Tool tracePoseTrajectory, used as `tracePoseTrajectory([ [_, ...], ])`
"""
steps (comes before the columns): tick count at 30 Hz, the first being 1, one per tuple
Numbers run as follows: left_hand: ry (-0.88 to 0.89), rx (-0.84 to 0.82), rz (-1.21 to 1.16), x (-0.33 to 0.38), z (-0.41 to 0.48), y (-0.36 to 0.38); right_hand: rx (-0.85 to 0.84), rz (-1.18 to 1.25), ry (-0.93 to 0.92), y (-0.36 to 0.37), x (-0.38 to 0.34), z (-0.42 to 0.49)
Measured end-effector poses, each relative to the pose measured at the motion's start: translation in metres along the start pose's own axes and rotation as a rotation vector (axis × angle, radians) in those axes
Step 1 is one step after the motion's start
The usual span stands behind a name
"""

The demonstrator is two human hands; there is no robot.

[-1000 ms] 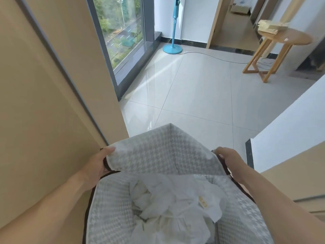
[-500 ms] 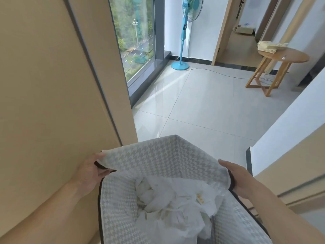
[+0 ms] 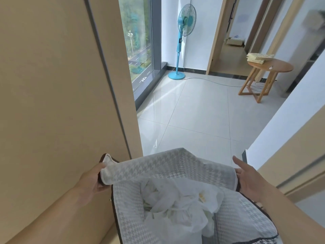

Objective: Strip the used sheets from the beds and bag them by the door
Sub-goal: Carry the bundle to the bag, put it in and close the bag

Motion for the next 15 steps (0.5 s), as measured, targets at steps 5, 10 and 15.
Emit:
tracePoseTrajectory([
  [5, 0.070, 0.029, 0.018, 0.014, -0.011, -0.017, 0.028, -0.064, 0.044, 0.003, 0.012, -0.033],
  [10, 0.173, 0.024, 0.051, 0.042, -0.022, -0.025, -0.029, -0.133, 0.101, 0.013, 0.023, -0.059],
  [15, 0.238, 0.040, 0.063, 0.043, -0.026, -0.024, 0.019, -0.068, -0.074, 0.027, 0.017, -0.074],
])
Point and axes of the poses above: each hand's wrist, its own z-axis towards the middle knuckle, its own y-axis out of the palm, x = y × z, the point moved 3 cm from there along z, towards the middle knuckle, and after that the axes turned 2 degrees about -y, right-handed, at the moved point
